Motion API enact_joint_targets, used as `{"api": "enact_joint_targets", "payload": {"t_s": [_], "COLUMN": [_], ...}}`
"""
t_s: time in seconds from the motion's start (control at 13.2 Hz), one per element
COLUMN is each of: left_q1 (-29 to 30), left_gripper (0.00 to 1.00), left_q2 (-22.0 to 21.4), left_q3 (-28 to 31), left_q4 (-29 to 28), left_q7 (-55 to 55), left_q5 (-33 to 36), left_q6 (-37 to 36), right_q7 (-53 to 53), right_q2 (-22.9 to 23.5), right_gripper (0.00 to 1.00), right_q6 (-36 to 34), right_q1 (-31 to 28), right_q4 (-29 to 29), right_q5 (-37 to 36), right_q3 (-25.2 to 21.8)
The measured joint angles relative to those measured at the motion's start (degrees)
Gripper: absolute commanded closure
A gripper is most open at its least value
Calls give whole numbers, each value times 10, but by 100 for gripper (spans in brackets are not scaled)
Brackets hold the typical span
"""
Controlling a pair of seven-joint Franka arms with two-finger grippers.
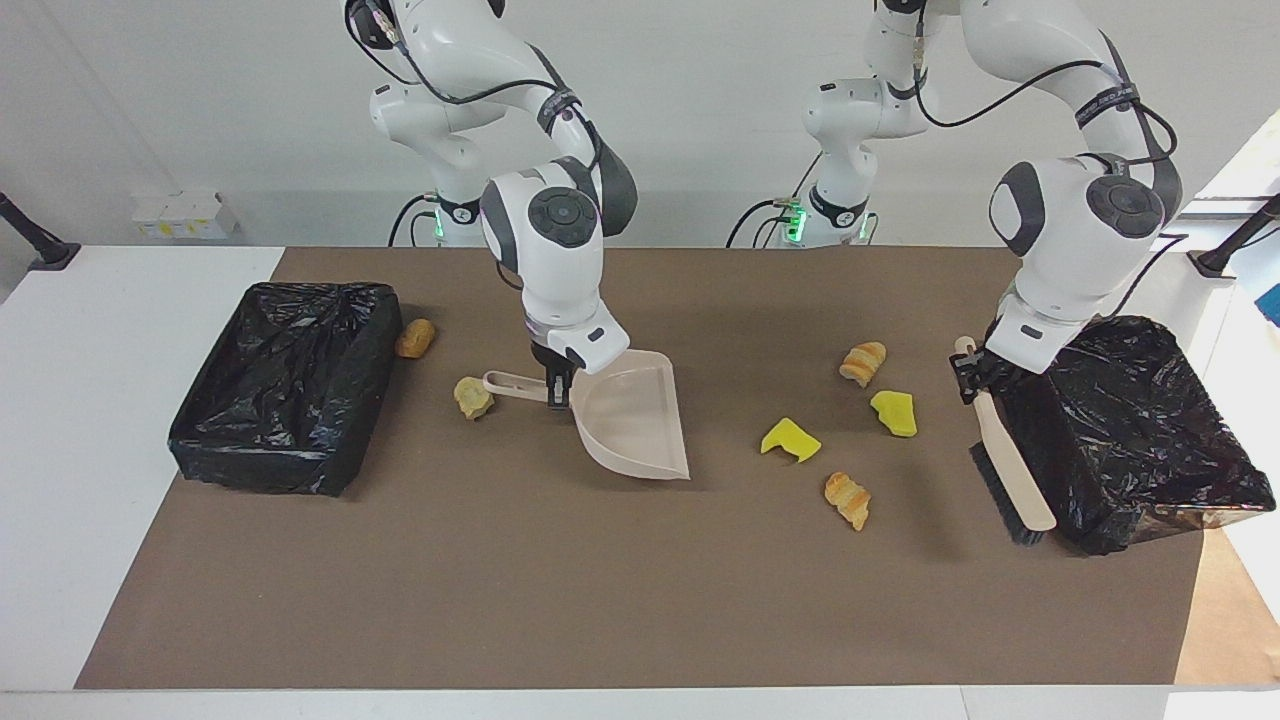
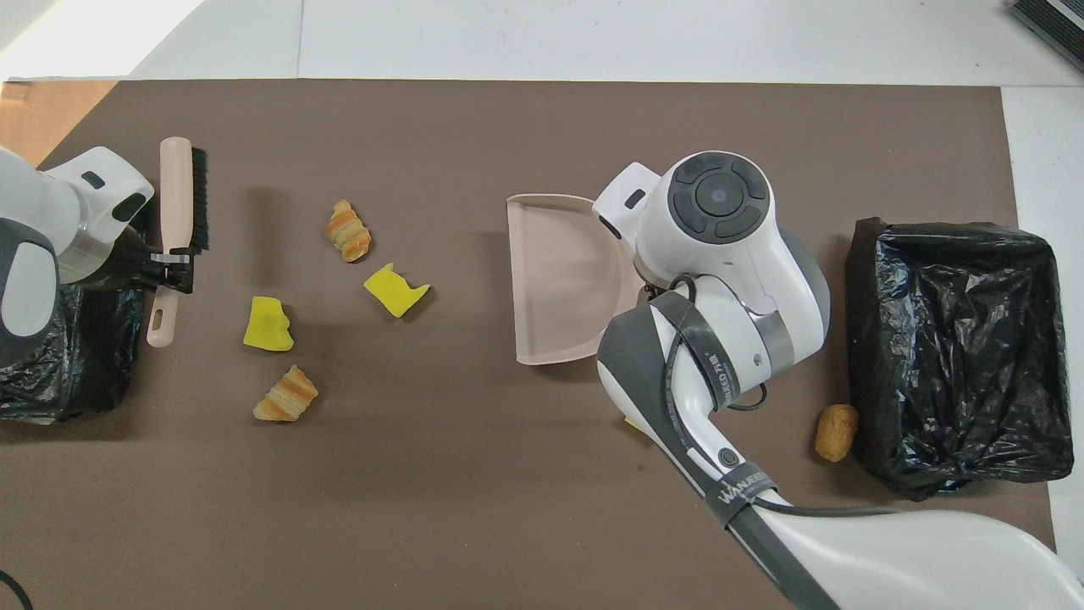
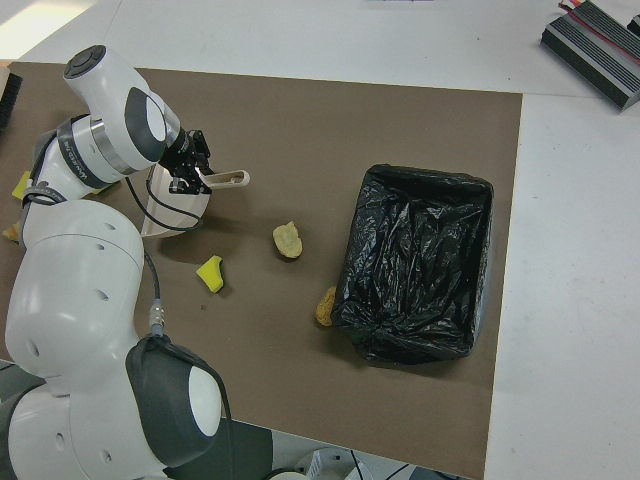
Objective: Sweep and dump trash in bin
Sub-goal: 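Move the dustpan toward the debris while the left gripper positions the brush, then sweep the bread and sponge pieces toward the dustpan with the left gripper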
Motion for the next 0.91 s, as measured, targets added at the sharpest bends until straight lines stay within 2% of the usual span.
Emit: {"api": "enact_joint_targets", "payload": {"t_s": [0.23, 0.46, 0.68, 0.91], "left_q1": [-9, -31, -58, -69], "left_gripper": [100, 100, 100, 100], "left_q2": [38, 56, 58, 58], "left_q3": [-2, -4, -5, -6], "left_q4": [0, -5, -17, -33], "left_q7": [38, 56, 84, 156], "left_q5": [3, 3, 3, 3], "left_q6": [39, 40, 39, 38], "right_q7": [0, 18, 82, 151], "right_q2": [-6, -18, -21, -21], "right_gripper": [100, 100, 100, 100], "right_q6": [-67, -110, -121, -127], "right_q1": [8, 30, 34, 38], "right_q4": [3, 4, 6, 18], "right_q5": [0, 0, 0, 0], "right_q3": [3, 10, 12, 14]}}
